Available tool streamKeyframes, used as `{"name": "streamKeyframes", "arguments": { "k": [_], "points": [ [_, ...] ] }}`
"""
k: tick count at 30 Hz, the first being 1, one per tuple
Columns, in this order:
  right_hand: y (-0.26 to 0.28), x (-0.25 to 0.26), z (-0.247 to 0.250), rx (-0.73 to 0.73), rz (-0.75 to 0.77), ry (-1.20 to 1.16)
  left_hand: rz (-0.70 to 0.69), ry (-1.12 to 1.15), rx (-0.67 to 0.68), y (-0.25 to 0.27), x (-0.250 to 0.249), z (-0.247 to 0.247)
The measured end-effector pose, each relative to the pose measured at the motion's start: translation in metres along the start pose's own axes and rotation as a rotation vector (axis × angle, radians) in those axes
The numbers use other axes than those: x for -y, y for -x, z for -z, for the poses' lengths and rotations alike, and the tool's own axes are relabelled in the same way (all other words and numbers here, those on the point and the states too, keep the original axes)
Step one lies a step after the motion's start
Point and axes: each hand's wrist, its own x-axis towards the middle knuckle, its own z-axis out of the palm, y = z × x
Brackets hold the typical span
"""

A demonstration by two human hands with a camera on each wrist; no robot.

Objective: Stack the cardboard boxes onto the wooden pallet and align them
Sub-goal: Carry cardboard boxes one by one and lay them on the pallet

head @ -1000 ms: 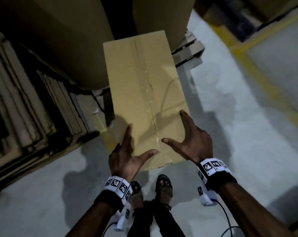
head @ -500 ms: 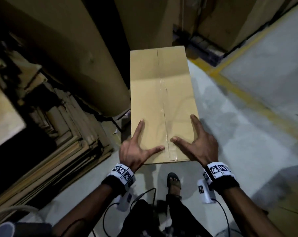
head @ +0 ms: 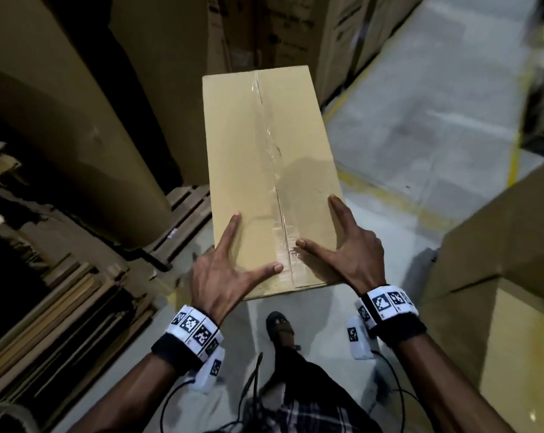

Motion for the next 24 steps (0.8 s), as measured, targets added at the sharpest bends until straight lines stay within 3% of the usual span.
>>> {"name": "streamKeyframes", "arguments": {
  "k": [12,24],
  "points": [
    [0.192,-0.074,0.073,-0.132,-0.279,-0.111,-0.257,-0.028,0.139,0.139,-0.070,-0.005],
    [0.356,-0.250,0.167,-0.284,-0.360,-0.115,-0.457,0.015,0.196,0.314,-0.189,-0.103]
  ]
}}
